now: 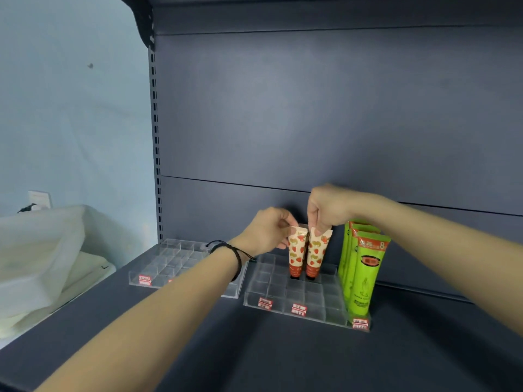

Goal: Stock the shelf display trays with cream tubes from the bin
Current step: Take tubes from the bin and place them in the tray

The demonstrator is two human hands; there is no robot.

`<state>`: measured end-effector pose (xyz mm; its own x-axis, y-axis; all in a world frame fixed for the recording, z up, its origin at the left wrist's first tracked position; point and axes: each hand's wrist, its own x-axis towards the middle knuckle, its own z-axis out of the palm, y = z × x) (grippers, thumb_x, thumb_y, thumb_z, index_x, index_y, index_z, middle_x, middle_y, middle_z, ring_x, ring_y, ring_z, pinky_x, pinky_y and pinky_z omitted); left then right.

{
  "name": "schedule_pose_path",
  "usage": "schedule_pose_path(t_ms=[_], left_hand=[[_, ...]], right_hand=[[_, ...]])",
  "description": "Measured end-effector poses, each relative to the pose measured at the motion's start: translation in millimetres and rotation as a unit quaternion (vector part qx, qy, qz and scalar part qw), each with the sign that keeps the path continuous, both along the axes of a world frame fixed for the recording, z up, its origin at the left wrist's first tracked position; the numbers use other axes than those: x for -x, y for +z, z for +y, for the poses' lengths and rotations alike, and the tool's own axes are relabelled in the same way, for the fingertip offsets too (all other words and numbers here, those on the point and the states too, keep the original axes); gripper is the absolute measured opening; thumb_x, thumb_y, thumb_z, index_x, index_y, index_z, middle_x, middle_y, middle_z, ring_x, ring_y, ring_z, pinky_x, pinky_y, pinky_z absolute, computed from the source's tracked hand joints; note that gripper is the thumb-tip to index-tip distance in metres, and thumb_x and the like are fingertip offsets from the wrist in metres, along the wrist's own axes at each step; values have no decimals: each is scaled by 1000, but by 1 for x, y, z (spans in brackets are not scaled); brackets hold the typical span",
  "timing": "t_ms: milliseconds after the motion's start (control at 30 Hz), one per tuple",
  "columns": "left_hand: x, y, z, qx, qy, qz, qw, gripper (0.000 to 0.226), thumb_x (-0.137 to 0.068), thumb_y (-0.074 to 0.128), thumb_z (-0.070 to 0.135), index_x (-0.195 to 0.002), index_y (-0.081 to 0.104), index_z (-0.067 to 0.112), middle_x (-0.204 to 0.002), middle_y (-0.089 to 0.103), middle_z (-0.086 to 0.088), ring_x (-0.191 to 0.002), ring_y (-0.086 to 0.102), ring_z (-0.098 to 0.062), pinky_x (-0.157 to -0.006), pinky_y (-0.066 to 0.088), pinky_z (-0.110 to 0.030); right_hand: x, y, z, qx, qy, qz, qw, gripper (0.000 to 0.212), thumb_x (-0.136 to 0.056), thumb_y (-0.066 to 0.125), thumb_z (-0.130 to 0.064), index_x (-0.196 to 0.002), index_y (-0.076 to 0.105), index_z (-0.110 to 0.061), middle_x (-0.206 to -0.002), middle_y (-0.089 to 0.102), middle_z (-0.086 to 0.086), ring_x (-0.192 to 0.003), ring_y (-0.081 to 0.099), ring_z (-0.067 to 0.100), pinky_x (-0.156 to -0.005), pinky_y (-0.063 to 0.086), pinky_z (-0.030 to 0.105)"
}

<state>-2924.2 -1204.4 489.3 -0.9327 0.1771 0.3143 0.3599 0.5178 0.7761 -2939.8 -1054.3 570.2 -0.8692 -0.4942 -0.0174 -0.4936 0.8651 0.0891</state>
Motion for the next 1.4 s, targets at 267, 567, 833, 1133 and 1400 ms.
schedule_pose_path(t_ms=[267, 567, 833, 1133, 1400], left_hand=[[8, -9, 1, 2, -7, -9, 1000, 8, -93, 53, 6, -95, 61, 7, -89, 65, -15, -68, 63, -16, -63, 57, -22], [8, -7, 1, 18, -6, -6, 1000, 11, -92, 57, 11, -101, 62, 6, -93, 67, -13, -72, 63, -13, -67, 55, -22], [5, -3, 1, 45, -4, 4, 999, 18, -90, 61, 17, -105, 62, 6, -98, 69, -17, -78, 63, -16, -69, 54, -23], [-18, 5, -27, 89, 52, 66, 993, 21, -90, 60, 24, -107, 62, 11, -97, 64, 0, -84, 59, -11, -71, 47, -16], [-98, 12, -113, 243, 121, 77, 959, 17, -91, 57, 30, -99, 64, 17, -99, 68, 0, -91, 62, -15, -83, 48, -25]], right_hand=[[14, -15, -2, -10, -5, -29, 1000, 24, -76, 79, -13, -98, 75, -8, -96, 74, 11, -79, 64, 19, -77, 55, 31], [16, -11, -1, 24, -9, -41, 999, 25, -77, 78, -13, -102, 74, -7, -98, 74, 13, -68, 58, 13, -60, 48, 22], [17, -10, -1, 13, -14, -51, 999, 27, -78, 76, -8, -105, 73, -10, -90, 71, 5, -59, 56, 8, -41, 40, 7], [8, 3, -3, 45, 7, -35, 998, 14, -85, 68, -11, -99, 72, -11, -87, 71, 3, -59, 57, 5, -43, 41, 10], [-43, -7, -53, 48, 89, 90, 991, 39, -90, 53, -55, -81, 67, -19, -74, 65, -6, -78, 60, 19, -75, 52, 35]])
